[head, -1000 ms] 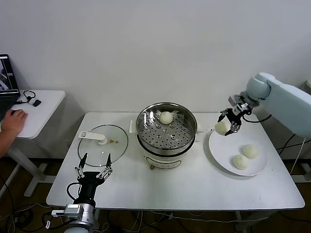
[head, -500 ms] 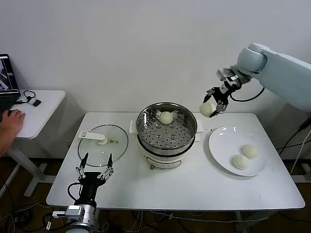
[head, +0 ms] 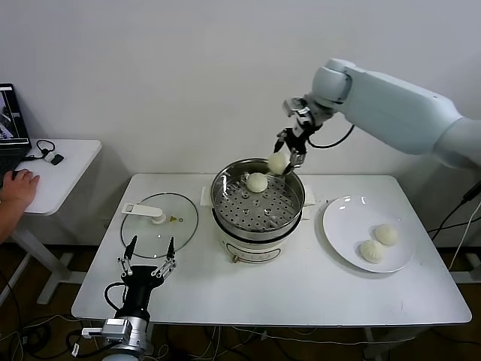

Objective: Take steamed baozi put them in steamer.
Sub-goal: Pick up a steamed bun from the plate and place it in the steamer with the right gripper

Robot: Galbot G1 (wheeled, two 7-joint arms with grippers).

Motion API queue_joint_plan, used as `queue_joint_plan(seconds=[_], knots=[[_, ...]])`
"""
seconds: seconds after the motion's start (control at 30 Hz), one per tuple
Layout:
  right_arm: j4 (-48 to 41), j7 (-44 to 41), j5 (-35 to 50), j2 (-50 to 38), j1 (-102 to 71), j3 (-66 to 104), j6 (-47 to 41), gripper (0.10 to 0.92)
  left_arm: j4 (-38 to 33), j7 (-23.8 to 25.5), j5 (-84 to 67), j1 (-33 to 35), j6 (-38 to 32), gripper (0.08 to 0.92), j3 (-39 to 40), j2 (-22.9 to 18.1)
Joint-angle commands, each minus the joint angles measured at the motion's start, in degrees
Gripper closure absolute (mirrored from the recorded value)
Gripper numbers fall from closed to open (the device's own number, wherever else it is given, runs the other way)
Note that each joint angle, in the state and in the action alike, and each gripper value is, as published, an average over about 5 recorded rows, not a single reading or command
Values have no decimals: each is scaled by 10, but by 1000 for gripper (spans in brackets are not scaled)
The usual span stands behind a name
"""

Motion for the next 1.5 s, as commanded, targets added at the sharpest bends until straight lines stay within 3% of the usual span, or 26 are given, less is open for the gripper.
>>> queue_joint_plan(seconds=[0.03, 0.37, 1.27, 1.5], knots=[[-93, 1, -13, 139, -58, 15, -6, 288, 3, 0, 0, -3, -1, 177, -2, 0], [-138, -9, -31, 182, -85, 14, 7, 287, 9, 1, -7, -5, -3, 177, -6, 2], [-124, -7, -58, 169, -111, 24, 11, 287, 14, 1, -5, -8, -1, 177, -3, 1], [-108, -4, -59, 157, -111, 22, 13, 221, 14, 1, -4, -9, 0, 177, -2, 1]])
